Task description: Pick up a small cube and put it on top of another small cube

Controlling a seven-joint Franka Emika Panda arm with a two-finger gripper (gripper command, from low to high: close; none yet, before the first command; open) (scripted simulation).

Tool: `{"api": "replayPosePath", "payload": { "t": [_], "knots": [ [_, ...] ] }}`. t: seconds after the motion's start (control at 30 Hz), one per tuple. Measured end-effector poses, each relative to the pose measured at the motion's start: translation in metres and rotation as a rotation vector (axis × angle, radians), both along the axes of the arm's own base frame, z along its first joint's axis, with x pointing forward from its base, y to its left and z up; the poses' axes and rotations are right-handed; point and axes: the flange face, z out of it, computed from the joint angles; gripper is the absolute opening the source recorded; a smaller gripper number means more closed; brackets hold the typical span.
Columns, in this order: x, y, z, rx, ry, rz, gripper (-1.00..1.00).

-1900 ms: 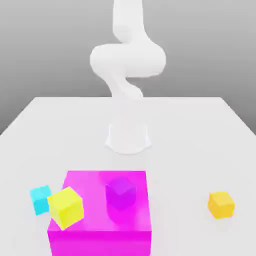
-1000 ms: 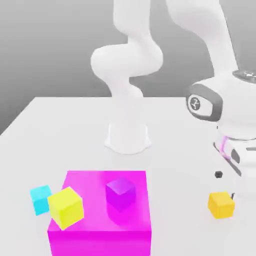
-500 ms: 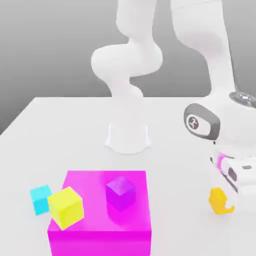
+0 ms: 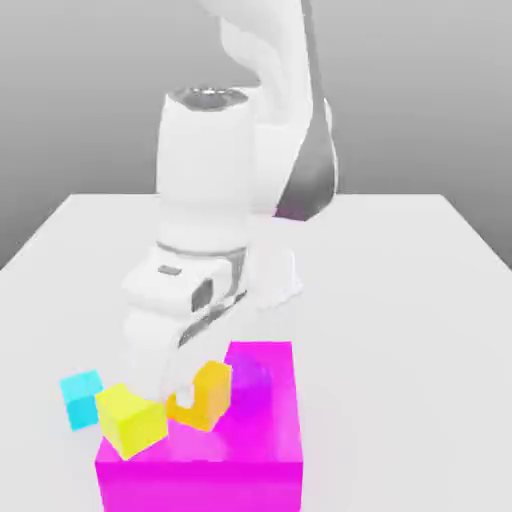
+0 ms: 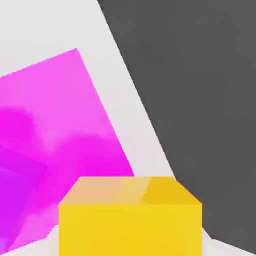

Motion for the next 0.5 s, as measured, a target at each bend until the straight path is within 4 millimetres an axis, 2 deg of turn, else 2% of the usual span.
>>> {"api": "replayPosePath", "payload": {
  "t": [0.1,0.17,0.23,0.43,0.5],
  "knots": [
    [-0.031,-0.077,0.019,-0.006,-0.032,-0.138,-1.0],
    [-0.053,-0.11,0.024,-0.002,-0.037,-0.194,-1.0],
    [-0.066,-0.115,0.012,0.016,-0.001,-0.184,-1.0],
    [-0.101,-0.102,-0.039,0.091,0.153,-0.094,-1.0],
    [-0.103,-0.099,-0.054,0.102,0.171,-0.077,-1.0]
  ]
}}
